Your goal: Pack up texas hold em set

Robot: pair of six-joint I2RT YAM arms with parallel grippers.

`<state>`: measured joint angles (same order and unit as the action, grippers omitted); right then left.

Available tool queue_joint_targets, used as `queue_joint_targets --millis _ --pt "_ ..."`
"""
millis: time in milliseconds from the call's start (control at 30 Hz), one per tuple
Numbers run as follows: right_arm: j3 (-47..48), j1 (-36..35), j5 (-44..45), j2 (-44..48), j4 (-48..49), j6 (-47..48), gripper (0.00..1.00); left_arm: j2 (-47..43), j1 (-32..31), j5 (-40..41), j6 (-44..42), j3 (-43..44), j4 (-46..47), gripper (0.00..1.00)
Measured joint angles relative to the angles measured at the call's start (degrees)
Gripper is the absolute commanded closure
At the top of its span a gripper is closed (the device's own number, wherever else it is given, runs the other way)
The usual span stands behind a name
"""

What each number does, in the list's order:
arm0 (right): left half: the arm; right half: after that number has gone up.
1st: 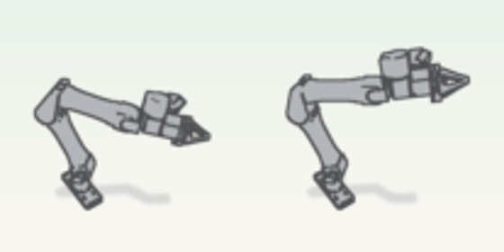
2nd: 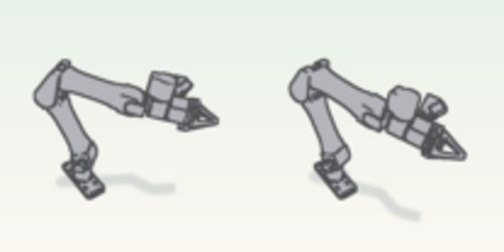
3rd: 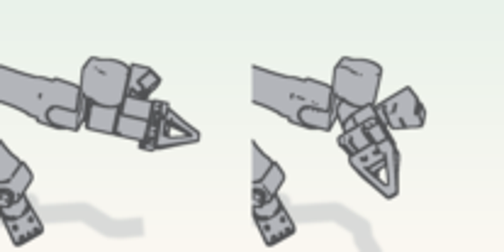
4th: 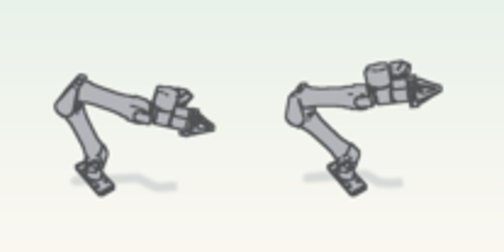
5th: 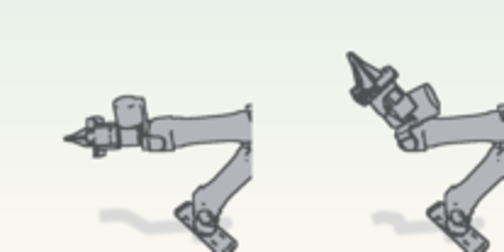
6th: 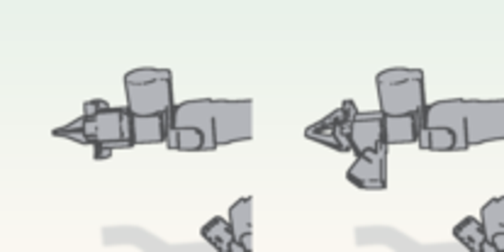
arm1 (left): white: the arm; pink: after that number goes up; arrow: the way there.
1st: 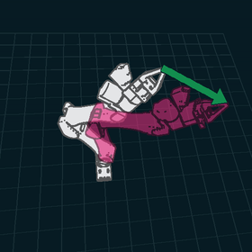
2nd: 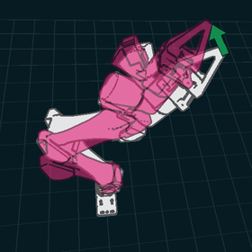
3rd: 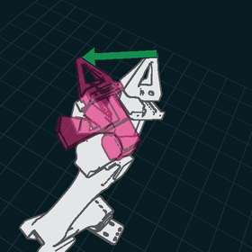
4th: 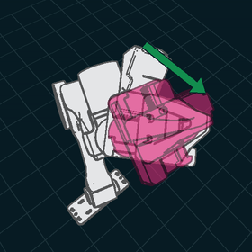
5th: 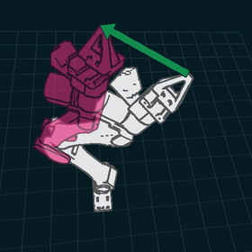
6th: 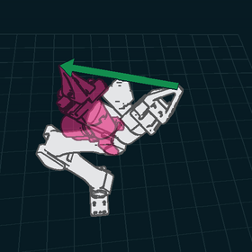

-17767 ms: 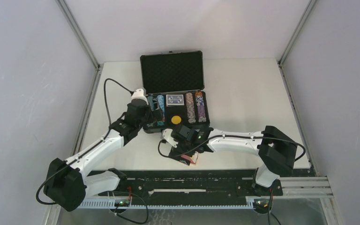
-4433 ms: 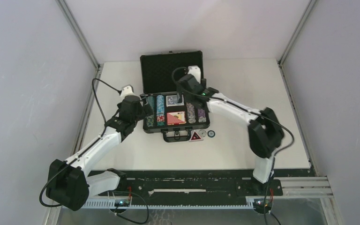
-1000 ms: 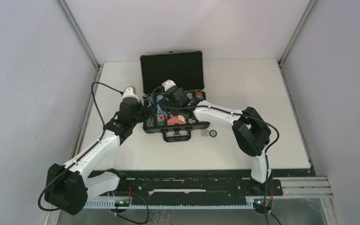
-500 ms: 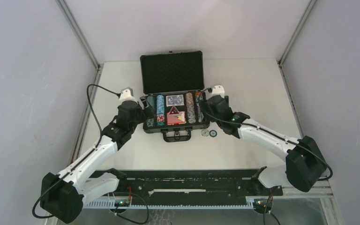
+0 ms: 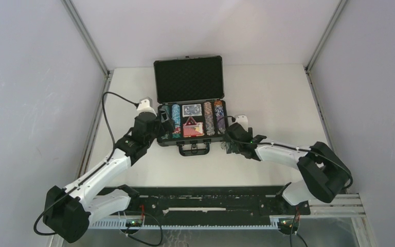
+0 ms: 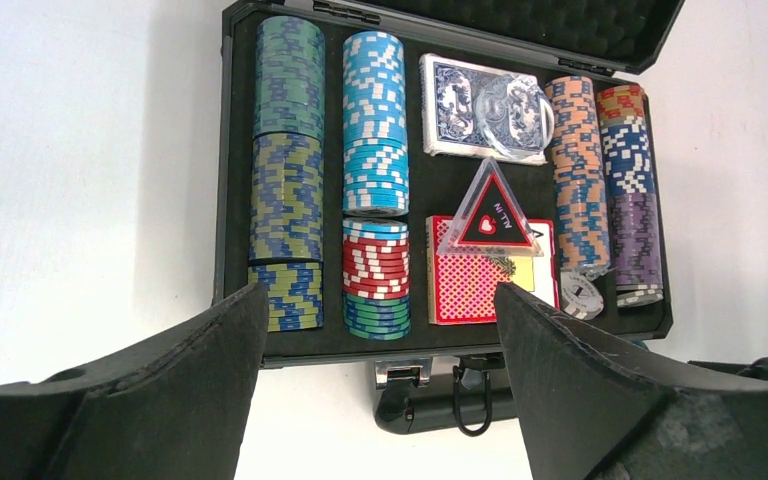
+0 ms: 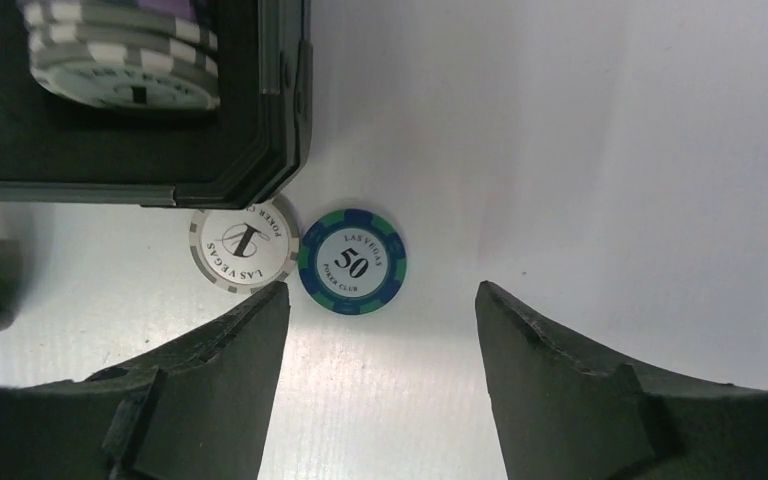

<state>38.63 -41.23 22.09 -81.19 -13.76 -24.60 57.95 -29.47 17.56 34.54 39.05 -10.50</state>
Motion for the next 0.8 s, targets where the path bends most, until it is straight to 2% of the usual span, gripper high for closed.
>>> queue_joint_targets --millis 333,567,800 --pt "0.11 -1.22 1.36 -5.05 2.95 -2.62 0.29 1.05 -0.02 -0.26 -0.02 0.00 -0.02 0.13" --pt "0.87 -0.96 2.10 -6.97 5.57 -3.02 0.43 1.05 -0.02 -0.24 0.00 0.00 -0.02 0.12" --pt "1.05 -0.94 2.89 -7.43 6.23 -3.26 0.44 1.64 -0.02 -0.28 0.00 0.00 -0.02 0.13"
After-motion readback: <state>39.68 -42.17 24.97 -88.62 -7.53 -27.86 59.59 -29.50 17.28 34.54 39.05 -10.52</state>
